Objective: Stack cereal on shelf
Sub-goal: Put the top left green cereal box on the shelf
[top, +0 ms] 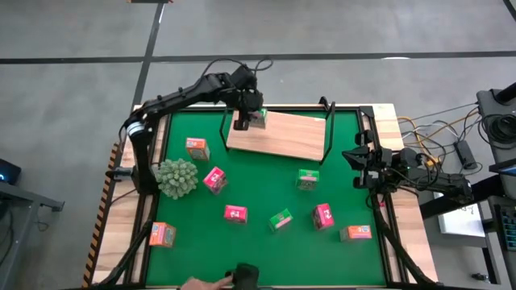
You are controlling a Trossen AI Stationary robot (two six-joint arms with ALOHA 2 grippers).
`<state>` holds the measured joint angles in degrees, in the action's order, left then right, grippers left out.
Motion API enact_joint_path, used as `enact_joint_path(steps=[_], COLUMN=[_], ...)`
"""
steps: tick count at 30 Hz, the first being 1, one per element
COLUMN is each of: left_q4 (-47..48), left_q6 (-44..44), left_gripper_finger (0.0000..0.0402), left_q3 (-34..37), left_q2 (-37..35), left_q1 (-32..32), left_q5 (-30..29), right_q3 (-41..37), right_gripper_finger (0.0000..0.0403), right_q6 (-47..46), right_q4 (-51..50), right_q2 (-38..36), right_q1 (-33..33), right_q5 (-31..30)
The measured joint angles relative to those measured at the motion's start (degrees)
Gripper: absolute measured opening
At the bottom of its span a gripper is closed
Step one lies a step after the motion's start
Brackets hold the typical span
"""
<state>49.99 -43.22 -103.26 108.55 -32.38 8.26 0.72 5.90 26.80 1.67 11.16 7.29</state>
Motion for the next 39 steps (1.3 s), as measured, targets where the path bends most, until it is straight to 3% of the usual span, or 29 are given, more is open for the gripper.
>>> enact_joint_path(steps=[18,32,39], left_q4=[-0.65,-0.78,2.14], left_q6=[1.68,1.70,1.75], left_gripper_finger=[0.0176,0.0230,0.0238], left_q3=[0.02,0.02,-2.86], left_q2=[3.56,3.61,3.30], left_q1=[-4.00,-4.37,-4.03], left_q5=[-0.38,-1.67,-2.78], right_q3=[0.01,0.01,0.02], right_gripper_finger=[0.0012,0.0012,0.0012], right_q6=[0.77,1.33,1.75], right_q4=[-0.15,0.12,0.70], right_q2=[-0.02,-0.02,-0.02], right_q1=[0.00,0.00,0.00], right_q5=[-1.49,-1.48,-1.48])
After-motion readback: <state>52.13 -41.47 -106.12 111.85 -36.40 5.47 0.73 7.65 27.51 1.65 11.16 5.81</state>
